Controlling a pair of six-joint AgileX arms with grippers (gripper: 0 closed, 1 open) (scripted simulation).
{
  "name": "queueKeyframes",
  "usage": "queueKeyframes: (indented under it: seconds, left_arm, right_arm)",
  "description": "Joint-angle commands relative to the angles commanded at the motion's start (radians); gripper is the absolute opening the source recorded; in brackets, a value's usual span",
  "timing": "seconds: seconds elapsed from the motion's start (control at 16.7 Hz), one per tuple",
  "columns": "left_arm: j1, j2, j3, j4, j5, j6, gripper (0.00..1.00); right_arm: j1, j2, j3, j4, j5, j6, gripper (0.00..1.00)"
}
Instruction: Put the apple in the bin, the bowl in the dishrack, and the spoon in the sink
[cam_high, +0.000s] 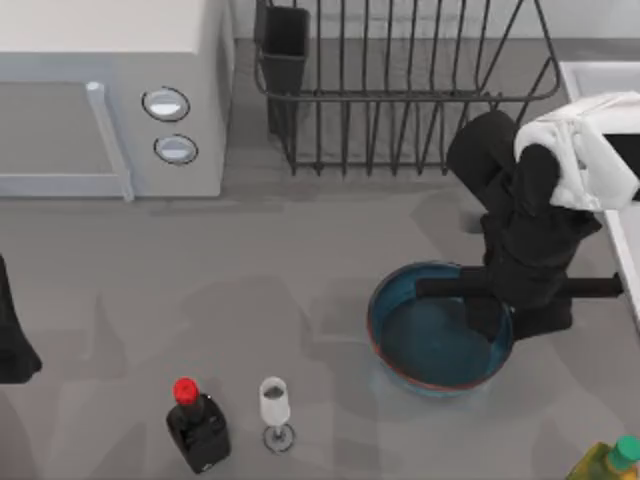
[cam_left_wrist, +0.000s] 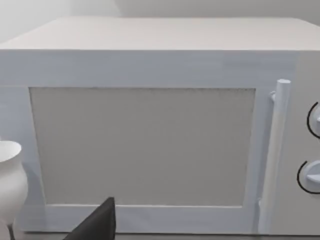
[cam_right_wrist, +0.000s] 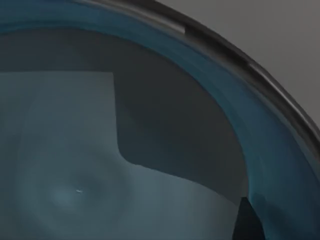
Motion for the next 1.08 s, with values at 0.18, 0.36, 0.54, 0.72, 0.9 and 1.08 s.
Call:
queueKeyframes:
  seconds: [0.18, 0.36, 0.54, 0.72, 0.9, 1.08]
  left_arm:
    - [0.0, 0.0, 0.0, 0.0, 0.0, 0.0, 1.0]
    - [0.0, 0.0, 0.0, 0.0, 0.0, 0.0, 1.0]
    - [0.0, 0.0, 0.0, 0.0, 0.0, 0.0, 1.0]
    - [0.0, 0.0, 0.0, 0.0, 0.0, 0.0, 1.0]
    - [0.0, 0.0, 0.0, 0.0, 0.0, 0.0, 1.0]
    - [0.0, 0.0, 0.0, 0.0, 0.0, 0.0, 1.0]
  right_arm:
    - [0.0, 0.0, 0.0, 0.0, 0.0, 0.0, 0.0]
    - [-0.001, -0.002, 0.004, -0.004, 0.001, 0.0, 0.0]
    - [-0.001, -0.02, 0.065, -0.076, 0.001, 0.002, 0.0]
    - [-0.003, -0.057, 0.16, -0.235, 0.001, 0.001, 0.0]
    - [-0.003, -0.097, 0.245, -0.353, 0.0, -0.003, 0.0]
    - [-0.004, -0.112, 0.268, -0.379, 0.0, -0.005, 0.0]
